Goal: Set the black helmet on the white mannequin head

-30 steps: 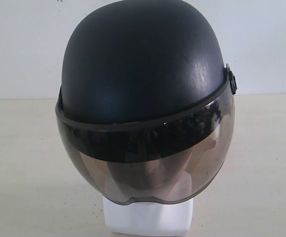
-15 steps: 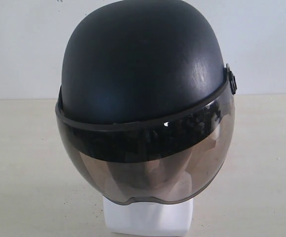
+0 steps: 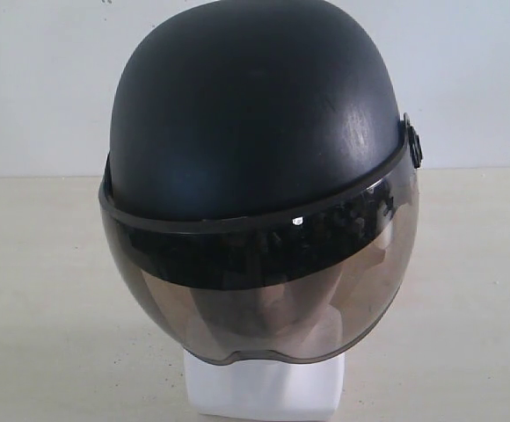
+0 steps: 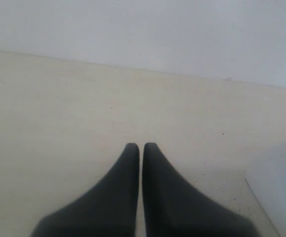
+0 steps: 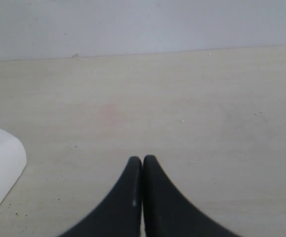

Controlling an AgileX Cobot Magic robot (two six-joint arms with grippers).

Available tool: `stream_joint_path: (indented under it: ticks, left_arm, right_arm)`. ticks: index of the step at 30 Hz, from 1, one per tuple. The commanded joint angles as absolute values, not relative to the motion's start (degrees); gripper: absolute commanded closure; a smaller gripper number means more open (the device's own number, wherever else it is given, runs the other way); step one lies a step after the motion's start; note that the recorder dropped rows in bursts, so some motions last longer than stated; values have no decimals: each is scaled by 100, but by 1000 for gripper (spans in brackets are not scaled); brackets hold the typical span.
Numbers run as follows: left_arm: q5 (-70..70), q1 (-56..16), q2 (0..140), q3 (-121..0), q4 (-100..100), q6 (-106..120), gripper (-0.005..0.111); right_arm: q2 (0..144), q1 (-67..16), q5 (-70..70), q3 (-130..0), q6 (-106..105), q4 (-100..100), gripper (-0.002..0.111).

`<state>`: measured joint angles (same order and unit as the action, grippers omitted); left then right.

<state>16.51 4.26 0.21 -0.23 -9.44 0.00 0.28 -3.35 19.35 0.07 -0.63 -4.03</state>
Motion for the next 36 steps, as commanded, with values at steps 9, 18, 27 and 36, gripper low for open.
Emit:
stream_joint_path:
  ticks: [9, 18, 27, 36]
  left_arm:
    - [1676, 444, 0, 0, -981, 264, 102]
    - [1676, 444, 0, 0, -981, 264, 102]
    - [1676, 444, 0, 0, -981, 264, 102]
    - [1676, 444, 0, 0, -981, 264, 102]
  right_arm:
    - [0, -285, 1914, 0, -38, -409, 108]
    - [0, -285, 1914, 0, -38, -409, 108]
    - [0, -285, 1914, 0, -38, -409, 108]
    - [0, -285, 1914, 0, -38, -409, 108]
